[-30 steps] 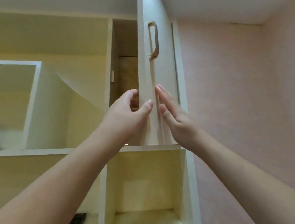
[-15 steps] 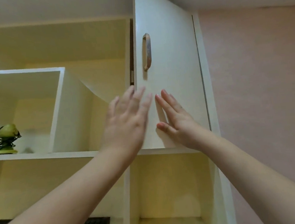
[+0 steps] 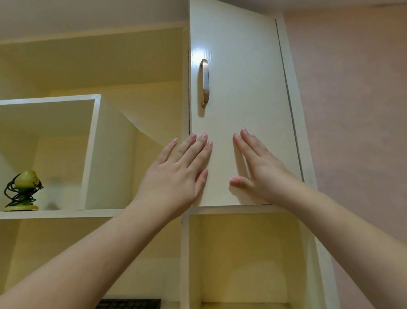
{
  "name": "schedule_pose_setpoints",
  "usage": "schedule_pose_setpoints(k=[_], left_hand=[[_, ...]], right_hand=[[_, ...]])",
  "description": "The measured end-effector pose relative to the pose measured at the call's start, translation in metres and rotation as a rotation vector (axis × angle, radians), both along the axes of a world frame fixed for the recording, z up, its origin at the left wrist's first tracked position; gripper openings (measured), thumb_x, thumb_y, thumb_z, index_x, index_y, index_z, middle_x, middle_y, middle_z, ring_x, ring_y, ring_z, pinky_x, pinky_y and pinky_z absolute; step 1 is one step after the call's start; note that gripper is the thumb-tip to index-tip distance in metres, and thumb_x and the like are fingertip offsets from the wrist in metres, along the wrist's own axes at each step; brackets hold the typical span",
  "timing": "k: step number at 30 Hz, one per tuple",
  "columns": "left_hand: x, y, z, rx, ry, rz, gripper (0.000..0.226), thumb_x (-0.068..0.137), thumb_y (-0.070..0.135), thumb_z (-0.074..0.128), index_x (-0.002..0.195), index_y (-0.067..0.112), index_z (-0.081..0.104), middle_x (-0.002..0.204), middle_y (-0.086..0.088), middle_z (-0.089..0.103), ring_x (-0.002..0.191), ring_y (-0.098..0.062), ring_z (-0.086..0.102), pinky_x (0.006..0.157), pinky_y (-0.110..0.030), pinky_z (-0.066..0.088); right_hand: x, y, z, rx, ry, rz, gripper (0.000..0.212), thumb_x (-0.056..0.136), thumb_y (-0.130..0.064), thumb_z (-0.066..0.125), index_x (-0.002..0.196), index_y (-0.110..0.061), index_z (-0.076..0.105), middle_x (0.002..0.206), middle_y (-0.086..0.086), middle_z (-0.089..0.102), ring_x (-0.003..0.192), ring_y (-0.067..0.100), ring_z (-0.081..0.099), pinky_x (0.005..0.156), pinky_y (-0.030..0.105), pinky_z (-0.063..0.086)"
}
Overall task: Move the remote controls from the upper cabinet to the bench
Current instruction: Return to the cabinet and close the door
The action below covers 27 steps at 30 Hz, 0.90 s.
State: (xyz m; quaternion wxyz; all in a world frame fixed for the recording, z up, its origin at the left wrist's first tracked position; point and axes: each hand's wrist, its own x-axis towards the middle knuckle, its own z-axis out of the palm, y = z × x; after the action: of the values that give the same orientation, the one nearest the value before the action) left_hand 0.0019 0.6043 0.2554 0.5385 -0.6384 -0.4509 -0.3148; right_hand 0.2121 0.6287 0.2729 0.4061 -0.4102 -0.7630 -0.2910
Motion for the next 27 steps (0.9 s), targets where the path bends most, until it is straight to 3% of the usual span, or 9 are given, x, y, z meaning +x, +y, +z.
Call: schedule_pose_setpoints(k=[2,7,17,23,27], left_hand=[[0.001,0.006,-0.001,-0.003,0.008,0.027,0.06,0.095,0.042,-0.004,0.151,0.022,-0.014,0.16,0.006,-0.013,0.147,-0.009,-0.013,0.116,-0.033,-0.014],[0.004,0.015,0.001,-0.09,-0.008,0.068,0.059,0.102,0.039,0.009,0.152,0.018,-0.011,0.162,0.001,-0.013,0.148,-0.011,-0.012,0.116,-0.034,-0.013],[0.015,0.04,0.002,-0.307,-0.092,0.062,0.061,0.101,0.041,0.013,0.154,0.014,0.001,0.163,-0.002,-0.005,0.149,-0.015,0.001,0.12,-0.04,0.001],[0.009,0.025,0.019,-0.445,-0.044,0.084,0.061,0.1,0.038,0.019,0.154,0.016,0.001,0.163,0.0,-0.007,0.149,-0.014,0.003,0.12,-0.042,0.005],[0.005,0.014,0.013,-0.491,-0.012,0.199,0.06,0.099,0.034,0.017,0.154,0.016,0.0,0.163,0.001,-0.008,0.149,-0.015,-0.001,0.12,-0.044,-0.001]], right_hand=[[-0.005,0.007,-0.003,0.025,0.025,-0.052,0.094,0.085,-0.052,0.058,0.151,-0.03,-0.005,0.16,-0.009,-0.013,0.148,0.01,-0.009,0.12,0.032,0.004],[-0.011,0.018,-0.003,0.045,0.041,-0.13,0.094,0.085,-0.055,0.057,0.152,-0.029,-0.004,0.161,-0.007,-0.012,0.148,0.013,-0.007,0.119,0.032,0.007],[-0.02,0.029,0.002,-0.013,-0.059,-0.318,0.094,0.087,-0.051,0.056,0.152,-0.024,-0.007,0.161,0.001,-0.016,0.148,0.018,-0.01,0.119,0.032,0.004],[-0.017,0.01,0.011,-0.148,-0.113,-0.348,0.089,0.092,-0.04,0.054,0.152,-0.025,-0.009,0.16,-0.002,-0.02,0.148,0.016,-0.011,0.121,0.035,0.01],[-0.012,-0.007,0.005,-0.288,-0.156,-0.424,0.086,0.093,-0.046,0.047,0.151,-0.019,-0.011,0.16,-0.001,-0.019,0.148,0.017,-0.009,0.12,0.037,0.009]])
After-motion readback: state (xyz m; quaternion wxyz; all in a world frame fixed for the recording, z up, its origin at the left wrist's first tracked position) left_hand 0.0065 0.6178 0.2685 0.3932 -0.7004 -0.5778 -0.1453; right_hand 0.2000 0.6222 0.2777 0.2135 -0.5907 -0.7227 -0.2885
